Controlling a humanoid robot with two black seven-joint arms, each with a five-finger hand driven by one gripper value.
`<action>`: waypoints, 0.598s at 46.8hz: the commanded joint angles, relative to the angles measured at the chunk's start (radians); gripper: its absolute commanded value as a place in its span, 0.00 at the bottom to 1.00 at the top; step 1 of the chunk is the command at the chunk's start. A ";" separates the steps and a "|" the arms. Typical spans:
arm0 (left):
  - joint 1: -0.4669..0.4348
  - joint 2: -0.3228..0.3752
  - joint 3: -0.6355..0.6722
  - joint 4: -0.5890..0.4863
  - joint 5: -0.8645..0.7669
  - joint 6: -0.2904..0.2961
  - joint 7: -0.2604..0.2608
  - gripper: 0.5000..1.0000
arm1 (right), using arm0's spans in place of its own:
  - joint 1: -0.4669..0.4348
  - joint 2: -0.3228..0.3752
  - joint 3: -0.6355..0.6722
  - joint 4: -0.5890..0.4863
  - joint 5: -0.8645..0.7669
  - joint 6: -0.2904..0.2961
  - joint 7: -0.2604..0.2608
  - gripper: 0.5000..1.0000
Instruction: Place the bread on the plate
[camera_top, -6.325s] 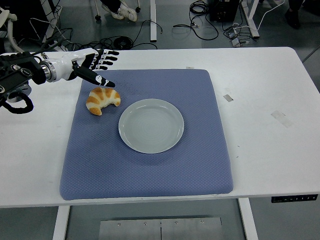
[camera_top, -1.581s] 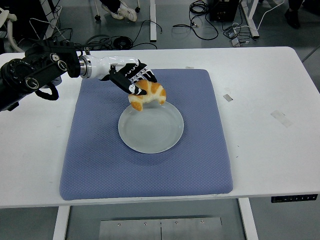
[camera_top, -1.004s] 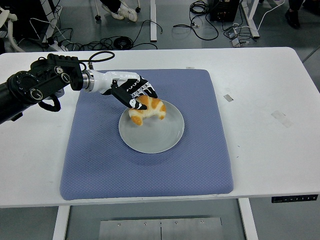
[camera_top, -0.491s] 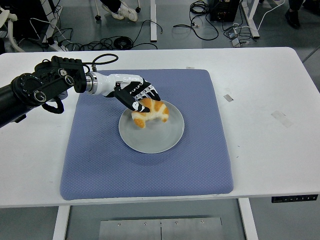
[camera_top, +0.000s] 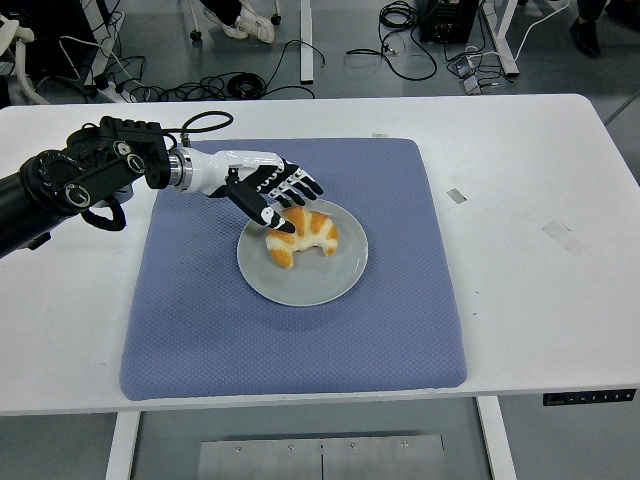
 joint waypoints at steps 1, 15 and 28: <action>0.000 0.001 0.000 0.000 0.000 -0.001 0.000 0.73 | 0.000 0.000 0.000 0.000 0.000 0.000 0.000 1.00; -0.002 0.011 -0.015 0.000 -0.017 -0.003 0.000 0.86 | 0.000 0.000 0.000 0.000 0.000 0.000 0.000 1.00; -0.015 0.018 -0.018 0.000 -0.052 -0.006 -0.002 0.90 | 0.000 0.000 0.000 0.000 0.000 0.000 0.000 1.00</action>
